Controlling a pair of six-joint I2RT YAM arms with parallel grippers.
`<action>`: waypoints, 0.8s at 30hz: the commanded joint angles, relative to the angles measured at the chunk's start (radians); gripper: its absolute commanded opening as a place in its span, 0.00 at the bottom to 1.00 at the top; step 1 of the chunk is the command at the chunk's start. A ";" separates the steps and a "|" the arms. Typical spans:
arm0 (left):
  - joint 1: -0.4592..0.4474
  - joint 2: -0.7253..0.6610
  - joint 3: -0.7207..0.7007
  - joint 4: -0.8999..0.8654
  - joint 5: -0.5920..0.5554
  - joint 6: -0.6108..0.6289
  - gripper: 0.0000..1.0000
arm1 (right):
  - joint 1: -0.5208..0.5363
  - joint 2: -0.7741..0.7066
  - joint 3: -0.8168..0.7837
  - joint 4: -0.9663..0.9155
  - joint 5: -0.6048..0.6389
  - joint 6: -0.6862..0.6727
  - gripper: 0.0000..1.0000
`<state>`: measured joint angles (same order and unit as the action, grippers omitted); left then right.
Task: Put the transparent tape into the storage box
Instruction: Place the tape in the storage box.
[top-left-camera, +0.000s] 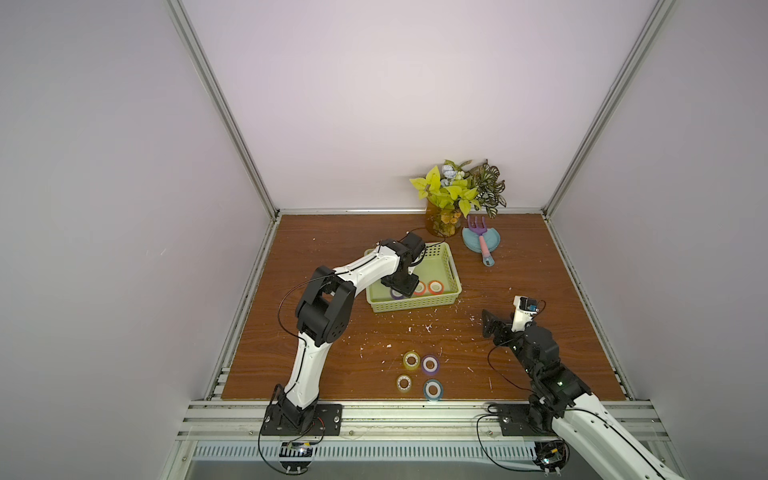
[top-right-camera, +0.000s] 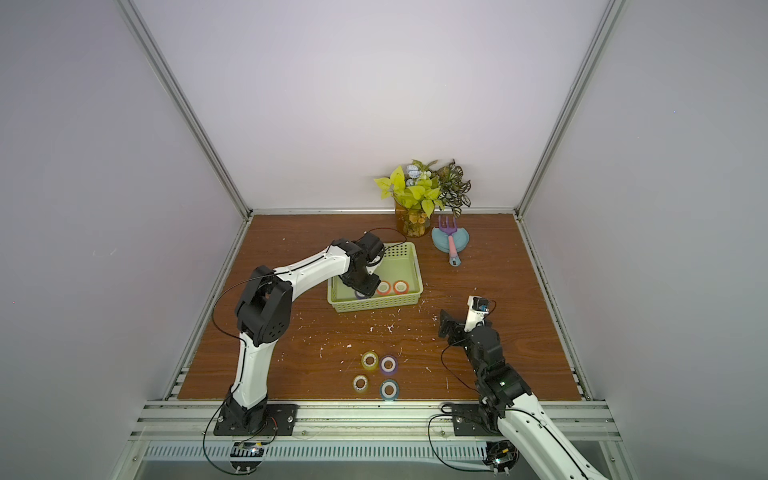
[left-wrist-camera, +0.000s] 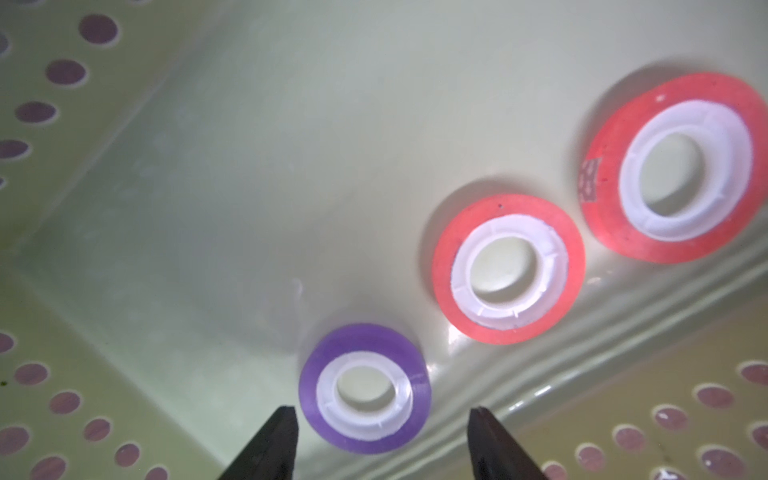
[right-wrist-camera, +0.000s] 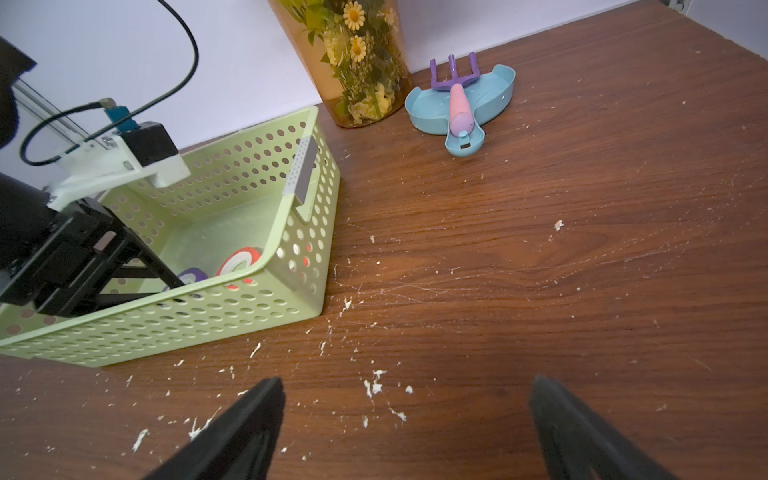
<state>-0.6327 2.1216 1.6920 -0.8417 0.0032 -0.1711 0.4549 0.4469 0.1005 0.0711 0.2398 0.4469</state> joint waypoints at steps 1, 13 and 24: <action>0.010 -0.013 0.022 -0.010 0.019 0.008 0.67 | -0.001 -0.002 -0.002 0.038 0.026 0.009 0.99; 0.010 -0.168 0.035 -0.011 -0.047 -0.040 0.84 | -0.001 -0.001 -0.002 0.040 0.024 0.010 0.99; -0.050 -0.380 -0.100 -0.012 -0.060 -0.032 0.97 | -0.001 0.004 -0.002 0.043 0.024 0.009 0.99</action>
<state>-0.6479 1.7695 1.6302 -0.8326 -0.0410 -0.2054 0.4549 0.4473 0.1005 0.0711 0.2398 0.4469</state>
